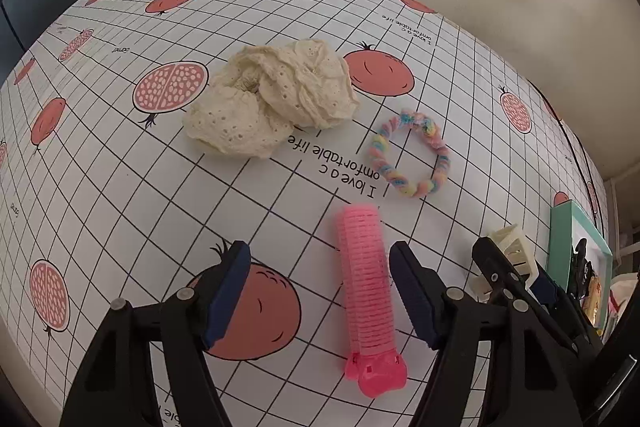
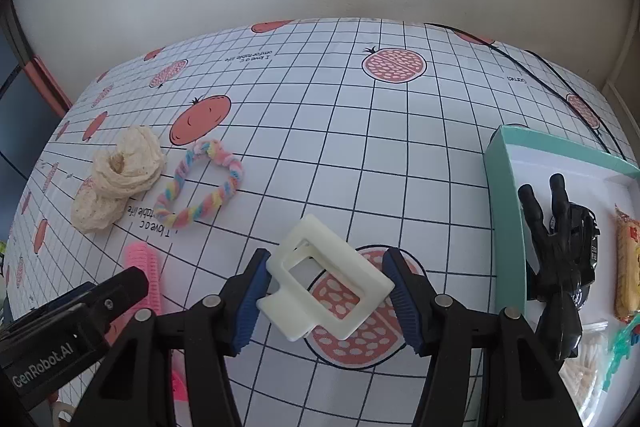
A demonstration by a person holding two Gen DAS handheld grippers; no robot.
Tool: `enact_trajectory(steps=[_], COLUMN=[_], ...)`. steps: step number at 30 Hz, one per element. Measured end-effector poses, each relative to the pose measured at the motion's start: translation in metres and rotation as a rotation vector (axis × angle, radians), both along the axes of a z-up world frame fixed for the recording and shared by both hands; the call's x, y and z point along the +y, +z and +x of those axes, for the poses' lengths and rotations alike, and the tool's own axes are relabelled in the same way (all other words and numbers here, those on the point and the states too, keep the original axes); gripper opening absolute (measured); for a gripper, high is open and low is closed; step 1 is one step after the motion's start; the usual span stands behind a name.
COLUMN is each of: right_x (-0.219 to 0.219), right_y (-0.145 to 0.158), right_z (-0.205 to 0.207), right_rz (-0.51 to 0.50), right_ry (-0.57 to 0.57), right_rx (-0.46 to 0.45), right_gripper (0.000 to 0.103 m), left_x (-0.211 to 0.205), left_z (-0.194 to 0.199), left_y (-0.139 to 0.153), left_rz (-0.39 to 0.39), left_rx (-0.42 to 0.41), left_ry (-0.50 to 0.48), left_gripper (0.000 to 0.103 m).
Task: Organize objects
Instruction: 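Grasp the pink hair roller with the left gripper while the right grasps the white clip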
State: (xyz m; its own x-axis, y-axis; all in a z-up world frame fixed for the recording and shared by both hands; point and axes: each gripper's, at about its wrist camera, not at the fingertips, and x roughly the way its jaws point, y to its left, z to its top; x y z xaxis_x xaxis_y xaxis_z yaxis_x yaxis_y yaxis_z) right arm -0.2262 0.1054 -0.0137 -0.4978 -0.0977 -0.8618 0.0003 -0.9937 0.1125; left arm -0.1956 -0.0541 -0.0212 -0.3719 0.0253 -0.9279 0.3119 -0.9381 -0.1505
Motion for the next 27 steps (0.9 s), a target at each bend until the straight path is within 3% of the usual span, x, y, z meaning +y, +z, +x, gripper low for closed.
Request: enact_trajectory(steps=[7,9,11,19,27], right_x=[0.002,0.003,0.004,0.005,0.013], right_y=[0.001,0.001,0.001,0.001,0.009], right_z=[0.000,0.001,0.001,0.001,0.001], right_rz=[-0.002,-0.005,-0.006,-0.002,-0.026], right_ry=[0.004,0.003,0.004,0.006,-0.013], right_rx=[-0.003,-0.003,-0.004,-0.008,-0.017], right_gripper=[0.060,0.060,0.060,0.060,0.060], left_x=[0.009,0.011,0.013,0.008,-0.008], left_z=[0.001,0.001,0.001,0.003,0.001], left_y=[-0.002,-0.006,-0.008,-0.009,-0.001], left_rz=[-0.005,-0.010,-0.043,-0.051,0.022], left_rx=[-0.011,-0.031,-0.035,-0.028,-0.011], left_ry=[-0.038,-0.047,-0.055,-0.055,-0.009], left_gripper=[0.057,0.044,0.039,0.030,0.029])
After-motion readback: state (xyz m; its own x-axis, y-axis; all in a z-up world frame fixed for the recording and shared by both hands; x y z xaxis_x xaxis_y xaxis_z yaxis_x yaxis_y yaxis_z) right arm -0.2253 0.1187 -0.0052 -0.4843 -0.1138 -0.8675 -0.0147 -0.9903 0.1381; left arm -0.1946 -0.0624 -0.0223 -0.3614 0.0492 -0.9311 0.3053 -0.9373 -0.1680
